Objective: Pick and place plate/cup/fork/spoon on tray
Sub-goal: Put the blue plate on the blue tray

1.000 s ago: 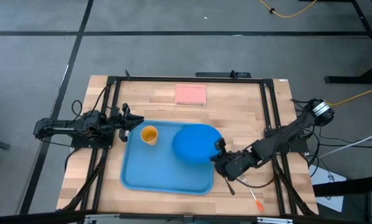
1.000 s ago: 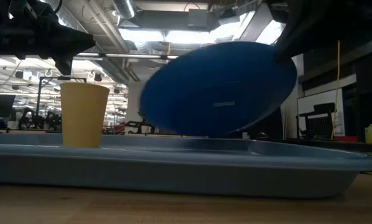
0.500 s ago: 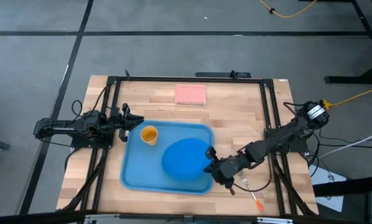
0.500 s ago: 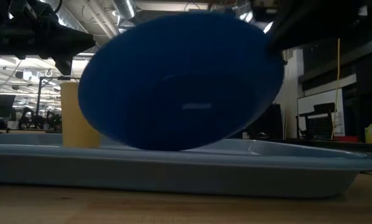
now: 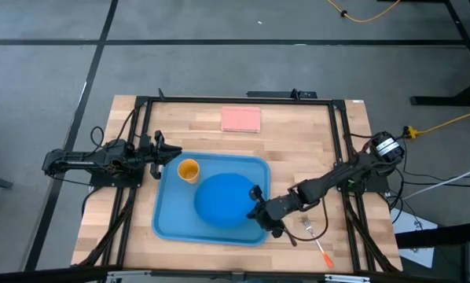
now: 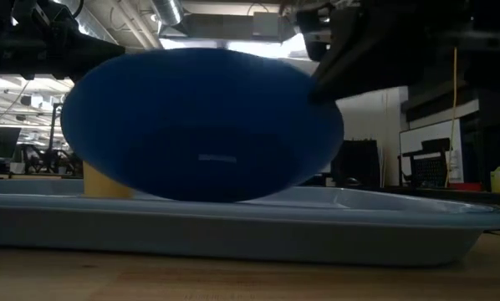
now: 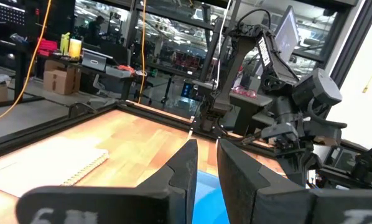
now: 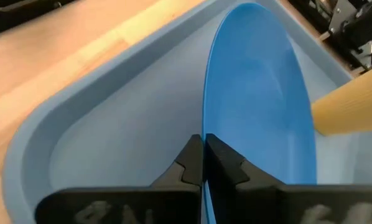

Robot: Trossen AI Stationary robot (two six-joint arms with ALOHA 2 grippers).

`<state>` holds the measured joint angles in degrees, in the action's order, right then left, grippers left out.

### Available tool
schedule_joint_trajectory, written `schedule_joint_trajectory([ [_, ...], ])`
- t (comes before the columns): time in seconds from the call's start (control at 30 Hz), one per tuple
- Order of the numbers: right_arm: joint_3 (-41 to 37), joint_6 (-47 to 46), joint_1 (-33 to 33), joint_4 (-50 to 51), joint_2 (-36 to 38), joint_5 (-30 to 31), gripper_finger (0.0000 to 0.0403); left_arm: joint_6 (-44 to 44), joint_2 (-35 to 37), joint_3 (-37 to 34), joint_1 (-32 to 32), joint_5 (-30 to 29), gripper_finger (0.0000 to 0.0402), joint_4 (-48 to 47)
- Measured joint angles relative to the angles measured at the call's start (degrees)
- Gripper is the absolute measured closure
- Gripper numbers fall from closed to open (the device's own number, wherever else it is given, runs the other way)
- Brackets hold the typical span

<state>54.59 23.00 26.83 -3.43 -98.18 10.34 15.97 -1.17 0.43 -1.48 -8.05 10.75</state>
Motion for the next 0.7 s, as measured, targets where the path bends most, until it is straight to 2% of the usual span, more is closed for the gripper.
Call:
schedule_joint_trajectory([
  [0.27, 0.00, 0.12, -0.22, -2.76, -0.73, -0.12, 0.0390, 0.00, 0.00, 0.00, 0.00, -0.02, 0.0347, 0.01],
  [0.43, 0.00, 2.82, -1.67, -5.71, -1.14, -4.84, 0.0390, 0.00, 0.00, 0.00, 0.00, -0.01, 0.0347, 0.00],
  [0.7, 0.00, 2.78, -3.06, -5.65, -1.15, -5.48, 0.0389, 0.00, 0.00, 0.00, 0.01, -0.01, 0.0347, 0.01],
])
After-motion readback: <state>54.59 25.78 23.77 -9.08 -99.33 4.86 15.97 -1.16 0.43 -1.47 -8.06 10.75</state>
